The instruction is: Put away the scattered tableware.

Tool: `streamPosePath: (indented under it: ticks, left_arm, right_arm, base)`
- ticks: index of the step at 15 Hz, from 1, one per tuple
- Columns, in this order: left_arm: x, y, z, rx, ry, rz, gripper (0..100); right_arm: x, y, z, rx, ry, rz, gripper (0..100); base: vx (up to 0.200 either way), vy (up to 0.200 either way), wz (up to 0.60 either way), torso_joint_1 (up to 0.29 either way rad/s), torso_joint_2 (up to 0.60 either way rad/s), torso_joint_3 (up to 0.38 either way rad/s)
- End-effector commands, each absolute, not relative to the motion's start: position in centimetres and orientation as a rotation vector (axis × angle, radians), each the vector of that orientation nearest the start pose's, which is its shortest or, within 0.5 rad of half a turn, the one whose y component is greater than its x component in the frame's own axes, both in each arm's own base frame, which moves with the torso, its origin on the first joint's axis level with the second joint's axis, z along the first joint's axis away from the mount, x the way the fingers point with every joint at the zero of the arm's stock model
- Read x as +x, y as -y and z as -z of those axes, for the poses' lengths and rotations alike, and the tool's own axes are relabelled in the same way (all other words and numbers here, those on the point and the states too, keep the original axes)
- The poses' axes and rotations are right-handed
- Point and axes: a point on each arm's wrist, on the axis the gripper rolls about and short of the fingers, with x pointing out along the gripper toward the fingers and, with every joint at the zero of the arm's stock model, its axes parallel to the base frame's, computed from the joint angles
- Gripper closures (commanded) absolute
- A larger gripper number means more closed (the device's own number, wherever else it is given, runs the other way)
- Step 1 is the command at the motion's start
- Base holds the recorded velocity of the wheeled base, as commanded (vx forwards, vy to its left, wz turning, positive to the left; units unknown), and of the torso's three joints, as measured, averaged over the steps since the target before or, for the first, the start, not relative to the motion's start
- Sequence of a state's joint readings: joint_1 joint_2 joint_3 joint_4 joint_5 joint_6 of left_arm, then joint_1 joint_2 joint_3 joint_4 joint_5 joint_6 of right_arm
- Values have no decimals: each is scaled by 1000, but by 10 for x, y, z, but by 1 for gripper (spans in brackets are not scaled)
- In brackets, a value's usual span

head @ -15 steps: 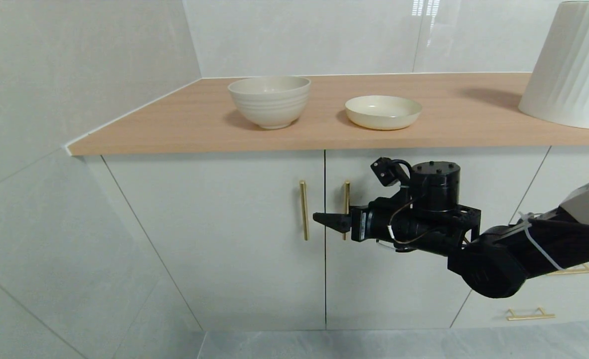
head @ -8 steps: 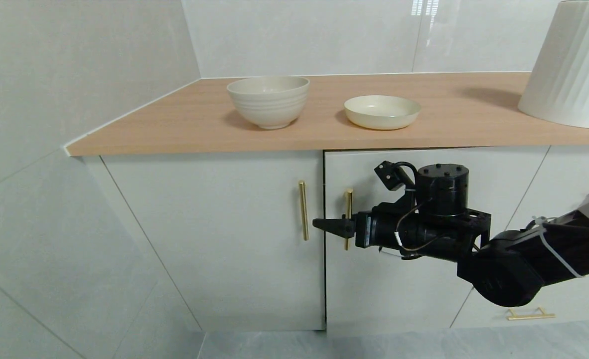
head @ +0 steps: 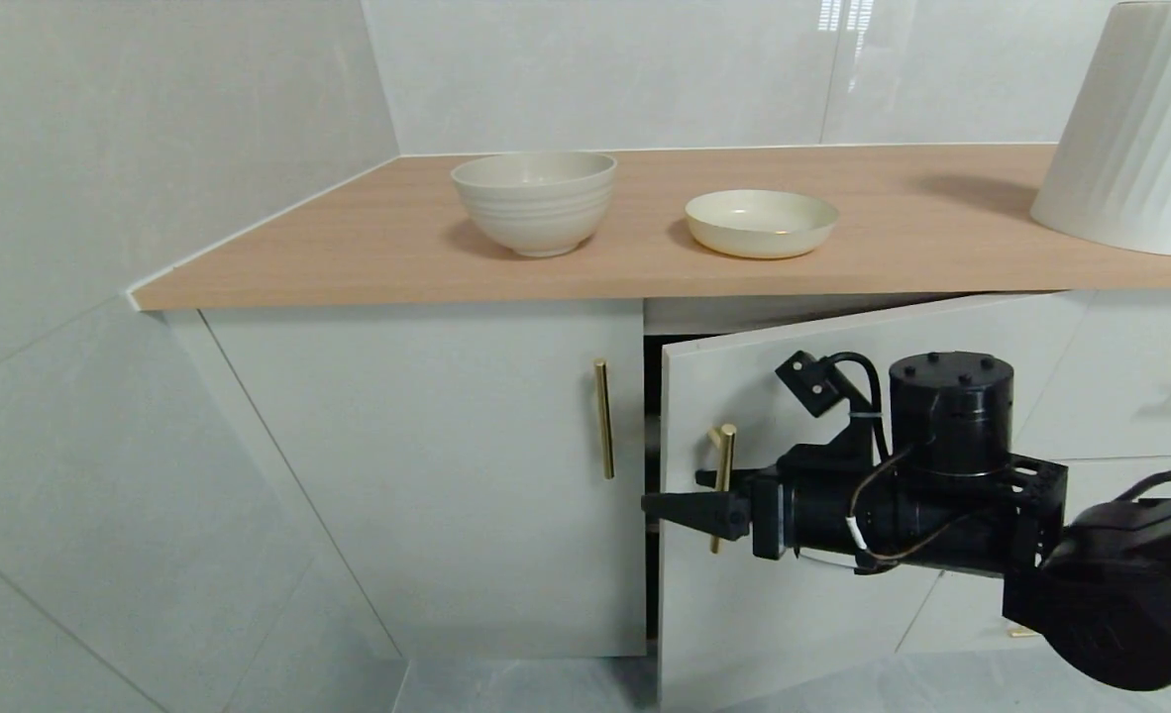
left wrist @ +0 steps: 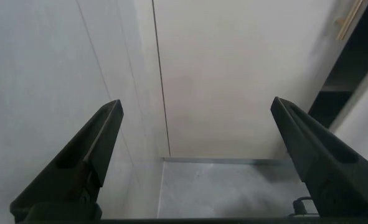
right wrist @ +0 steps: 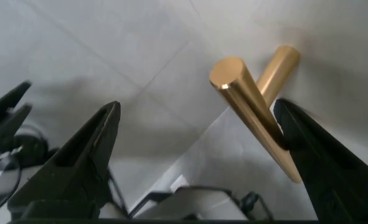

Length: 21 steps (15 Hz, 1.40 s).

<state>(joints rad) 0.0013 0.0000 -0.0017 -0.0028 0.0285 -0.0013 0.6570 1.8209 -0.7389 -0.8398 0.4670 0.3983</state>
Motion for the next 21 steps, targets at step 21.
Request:
streamPosePath:
  ticks: [21]
  left_arm:
    - [163, 62, -211, 7, -333, 695, 0]
  right_arm:
    - [168, -155, -135, 285, -524, -1083, 0]
  base:
    - [0, 0, 0, 0, 0, 0]
